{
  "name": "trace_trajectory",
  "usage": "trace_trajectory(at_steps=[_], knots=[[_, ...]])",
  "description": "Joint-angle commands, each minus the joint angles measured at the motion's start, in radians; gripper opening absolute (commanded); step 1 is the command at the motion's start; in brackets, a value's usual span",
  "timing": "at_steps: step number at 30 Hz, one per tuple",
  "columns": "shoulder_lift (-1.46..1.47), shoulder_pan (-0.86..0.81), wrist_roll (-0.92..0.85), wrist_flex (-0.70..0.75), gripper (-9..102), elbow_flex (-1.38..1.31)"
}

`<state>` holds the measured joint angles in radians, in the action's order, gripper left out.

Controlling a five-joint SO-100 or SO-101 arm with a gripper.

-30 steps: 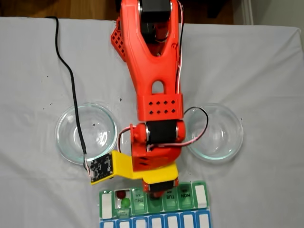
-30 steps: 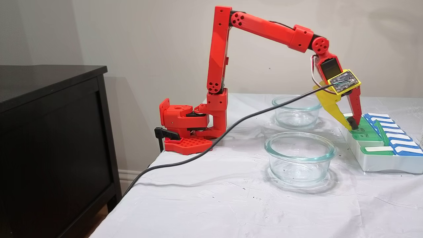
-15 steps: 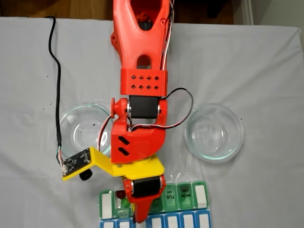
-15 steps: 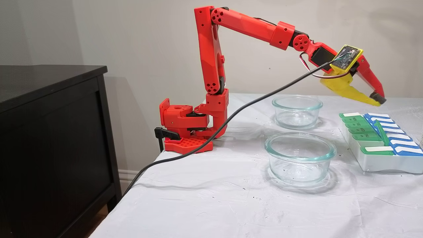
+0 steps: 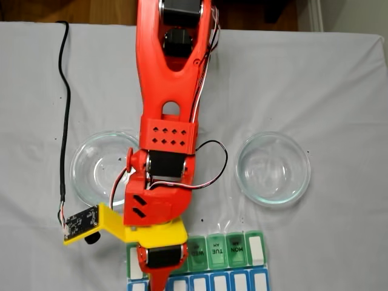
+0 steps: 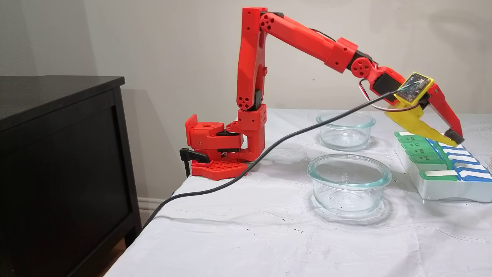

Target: Sort medicines into box.

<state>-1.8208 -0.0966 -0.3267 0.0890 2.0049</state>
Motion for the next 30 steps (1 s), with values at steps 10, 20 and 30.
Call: trace_trajectory(at_steps=[10,20,30], knots=[[-0.034,0.000,0.023,0.222,0,-0.156],[0.034,-0.009,0.040,0.313,0,-0.175],[0.104,-0.008,0.023,0.371,0,-0.186]])
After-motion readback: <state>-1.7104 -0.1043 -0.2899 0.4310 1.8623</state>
